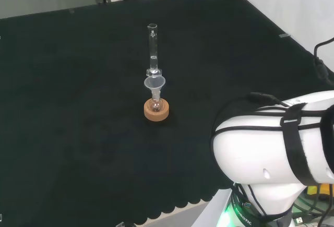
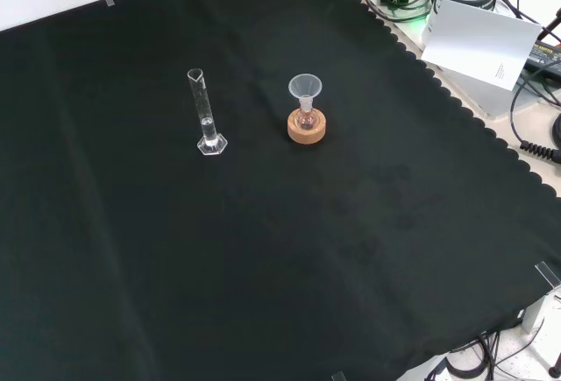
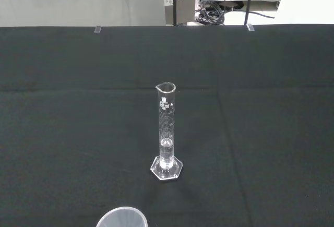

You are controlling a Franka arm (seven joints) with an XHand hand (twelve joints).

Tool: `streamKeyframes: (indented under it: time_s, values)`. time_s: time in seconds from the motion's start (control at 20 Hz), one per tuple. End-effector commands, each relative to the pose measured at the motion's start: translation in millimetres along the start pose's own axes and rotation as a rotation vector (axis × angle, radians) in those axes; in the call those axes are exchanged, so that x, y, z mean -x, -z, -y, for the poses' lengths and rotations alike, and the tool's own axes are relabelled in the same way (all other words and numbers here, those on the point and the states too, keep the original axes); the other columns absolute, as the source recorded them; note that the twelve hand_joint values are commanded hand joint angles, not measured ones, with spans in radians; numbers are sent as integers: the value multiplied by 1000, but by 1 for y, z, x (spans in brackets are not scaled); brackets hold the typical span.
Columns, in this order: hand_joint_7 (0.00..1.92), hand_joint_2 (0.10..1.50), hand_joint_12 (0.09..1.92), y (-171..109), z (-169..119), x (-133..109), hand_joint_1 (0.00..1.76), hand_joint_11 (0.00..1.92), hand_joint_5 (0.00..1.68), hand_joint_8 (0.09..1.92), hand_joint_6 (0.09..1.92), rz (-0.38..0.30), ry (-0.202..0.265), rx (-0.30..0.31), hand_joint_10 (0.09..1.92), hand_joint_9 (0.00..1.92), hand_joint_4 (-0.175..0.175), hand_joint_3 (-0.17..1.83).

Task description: Pick up the graduated cylinder.

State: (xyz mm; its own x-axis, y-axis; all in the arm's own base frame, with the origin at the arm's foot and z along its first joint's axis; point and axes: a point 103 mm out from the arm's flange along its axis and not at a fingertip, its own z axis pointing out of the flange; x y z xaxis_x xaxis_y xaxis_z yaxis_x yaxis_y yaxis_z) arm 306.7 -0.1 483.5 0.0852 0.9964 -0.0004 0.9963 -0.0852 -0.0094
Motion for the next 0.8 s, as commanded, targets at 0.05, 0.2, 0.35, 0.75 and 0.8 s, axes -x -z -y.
streamKeyframes:
  time_s: [0.05,0.2,0.35,0.75,0.8]
  values:
    - [25,1310,1352,0,-1,1,260,139,262,546,87,5,-1,10,87,496,-30,-36]
    - [2,1374,1346,1,-2,2,140,114,247,508,87,2,-5,12,87,474,-21,-7]
    - [0,1380,1348,0,-3,2,131,110,246,502,87,1,-8,11,87,471,-20,-4]
    - [3,1378,1353,-14,-13,12,145,109,251,502,87,-17,-29,36,87,473,-21,-5]
    - [10,1376,1354,-17,-16,13,156,110,257,504,87,-18,-31,48,87,480,-22,-6]
